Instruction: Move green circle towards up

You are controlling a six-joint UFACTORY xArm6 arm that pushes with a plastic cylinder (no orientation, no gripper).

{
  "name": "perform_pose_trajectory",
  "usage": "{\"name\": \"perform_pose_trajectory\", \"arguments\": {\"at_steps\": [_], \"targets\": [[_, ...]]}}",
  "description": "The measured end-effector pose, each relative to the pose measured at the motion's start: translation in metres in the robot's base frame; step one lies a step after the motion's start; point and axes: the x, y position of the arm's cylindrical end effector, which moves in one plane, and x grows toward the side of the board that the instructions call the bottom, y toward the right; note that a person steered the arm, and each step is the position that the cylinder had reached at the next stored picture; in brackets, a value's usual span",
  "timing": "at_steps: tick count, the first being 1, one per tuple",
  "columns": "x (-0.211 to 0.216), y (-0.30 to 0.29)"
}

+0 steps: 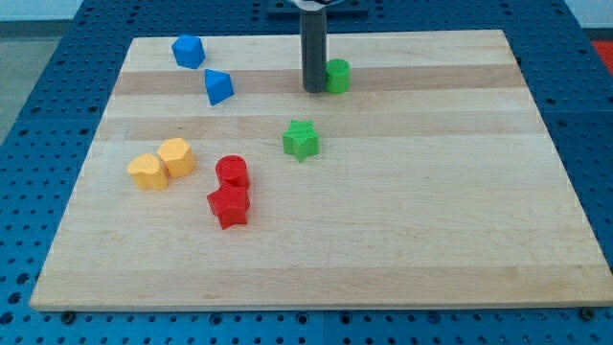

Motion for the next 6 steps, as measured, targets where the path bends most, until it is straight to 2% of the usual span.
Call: {"name": "perform_pose_trajectory", "arguments": {"at_steps": [1, 2, 6], "targets": [[0.027, 0.020], [0.025, 0.042], [-0.032, 0.010]]}}
